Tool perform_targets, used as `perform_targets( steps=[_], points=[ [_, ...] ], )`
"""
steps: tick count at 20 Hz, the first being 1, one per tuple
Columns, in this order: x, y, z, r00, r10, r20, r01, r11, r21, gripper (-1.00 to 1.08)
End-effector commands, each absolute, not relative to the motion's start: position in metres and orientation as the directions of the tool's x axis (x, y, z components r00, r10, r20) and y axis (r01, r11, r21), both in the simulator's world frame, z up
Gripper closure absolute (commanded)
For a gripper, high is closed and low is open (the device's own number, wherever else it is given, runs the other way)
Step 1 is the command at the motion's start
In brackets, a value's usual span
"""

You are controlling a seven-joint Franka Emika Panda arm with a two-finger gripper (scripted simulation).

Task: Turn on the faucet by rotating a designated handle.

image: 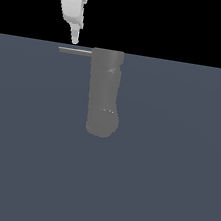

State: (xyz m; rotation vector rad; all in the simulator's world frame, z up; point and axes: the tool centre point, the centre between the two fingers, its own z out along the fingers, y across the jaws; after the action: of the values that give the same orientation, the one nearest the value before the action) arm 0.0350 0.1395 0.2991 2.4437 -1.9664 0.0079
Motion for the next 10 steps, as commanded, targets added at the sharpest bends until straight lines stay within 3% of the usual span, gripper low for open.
perform_targets(
  steps=[1,10],
  points=[
    [0.04,0.146,0.29,0.177,-0.984,0.005,-0.984,-0.177,0.0,1.08],
    [0.049,0.159,0.271,0.107,-0.994,0.0,-0.994,-0.107,0.0,1.08]
  ],
)
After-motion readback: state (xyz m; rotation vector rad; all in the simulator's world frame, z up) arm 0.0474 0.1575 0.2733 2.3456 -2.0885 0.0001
